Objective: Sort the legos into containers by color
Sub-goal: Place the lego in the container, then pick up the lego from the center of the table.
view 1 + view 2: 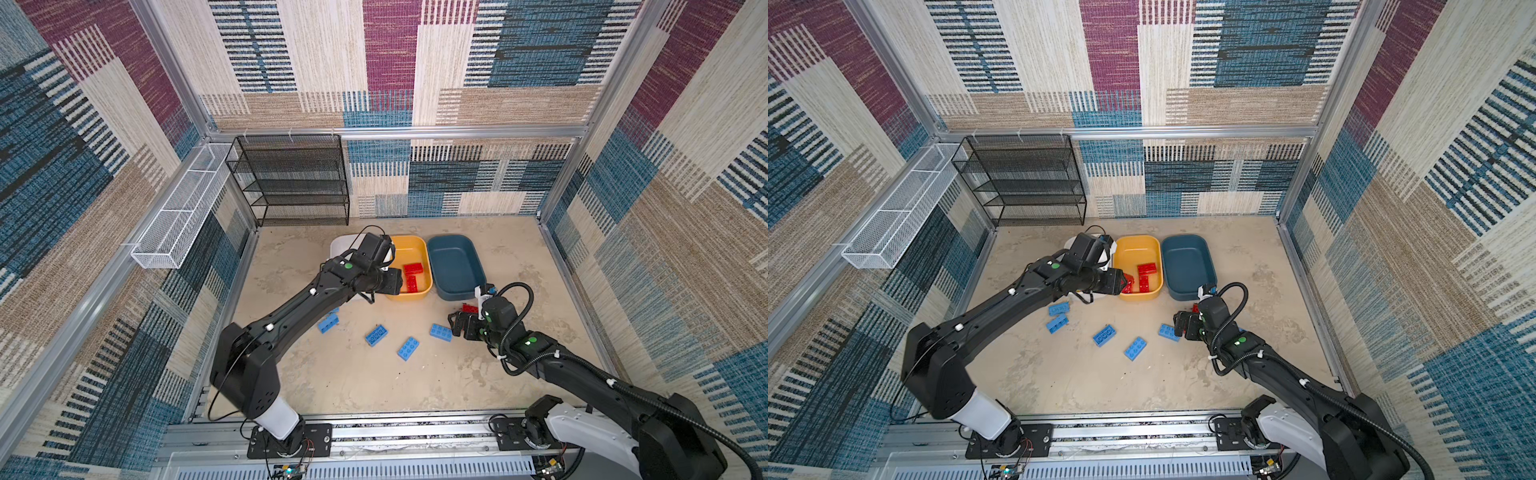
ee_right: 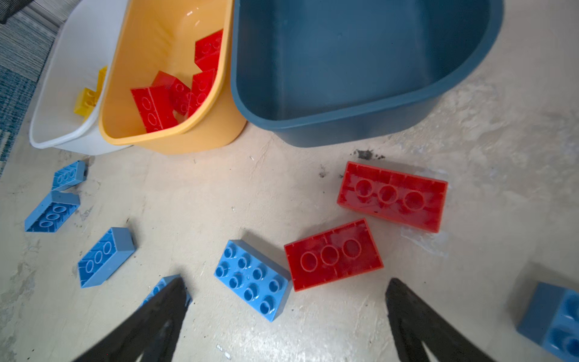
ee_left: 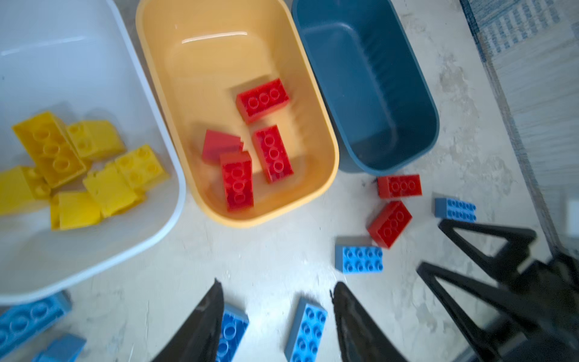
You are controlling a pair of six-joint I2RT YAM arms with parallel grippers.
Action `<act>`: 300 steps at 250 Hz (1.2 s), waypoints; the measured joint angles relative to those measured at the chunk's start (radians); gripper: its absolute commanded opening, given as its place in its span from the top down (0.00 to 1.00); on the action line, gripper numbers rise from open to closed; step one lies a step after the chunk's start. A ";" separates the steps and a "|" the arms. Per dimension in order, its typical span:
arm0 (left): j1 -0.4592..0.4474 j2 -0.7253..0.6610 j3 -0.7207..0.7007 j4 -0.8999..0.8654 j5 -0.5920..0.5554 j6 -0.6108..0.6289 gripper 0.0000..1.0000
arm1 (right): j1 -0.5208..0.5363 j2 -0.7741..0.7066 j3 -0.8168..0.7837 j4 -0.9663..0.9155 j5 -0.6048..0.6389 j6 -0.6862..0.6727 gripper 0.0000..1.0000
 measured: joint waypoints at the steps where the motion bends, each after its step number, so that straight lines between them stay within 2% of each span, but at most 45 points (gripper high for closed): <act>1: 0.000 -0.005 -0.006 0.003 0.001 -0.002 0.44 | 0.000 0.003 0.000 0.001 -0.002 0.000 0.00; 64: -0.013 -0.370 -0.341 0.062 0.045 -0.067 0.46 | -0.004 0.151 0.012 0.041 -0.007 0.019 0.02; 101: -0.013 -0.547 -0.437 0.052 0.041 -0.092 0.46 | -0.005 0.200 0.020 0.051 -0.016 0.031 0.02; 141: -0.013 -0.639 -0.474 0.044 0.022 -0.095 0.46 | -0.004 0.257 0.048 0.051 -0.014 0.037 0.04; 182: -0.013 -0.673 -0.502 0.026 0.022 -0.110 0.46 | -0.004 0.333 0.100 0.056 -0.005 0.037 0.11; 201: -0.013 -0.692 -0.516 0.024 0.022 -0.111 0.46 | -0.004 0.364 0.126 0.056 0.003 0.033 0.18; 252: -0.013 -0.740 -0.544 0.006 0.017 -0.114 0.46 | -0.004 0.424 0.171 0.054 0.019 -0.003 0.48; 280: -0.013 -0.757 -0.546 -0.001 0.006 -0.115 0.47 | -0.004 0.439 0.174 0.053 0.024 -0.016 0.51; 300: -0.013 -0.758 -0.546 -0.002 -0.005 -0.117 0.47 | -0.004 0.442 0.174 0.055 0.038 -0.025 0.61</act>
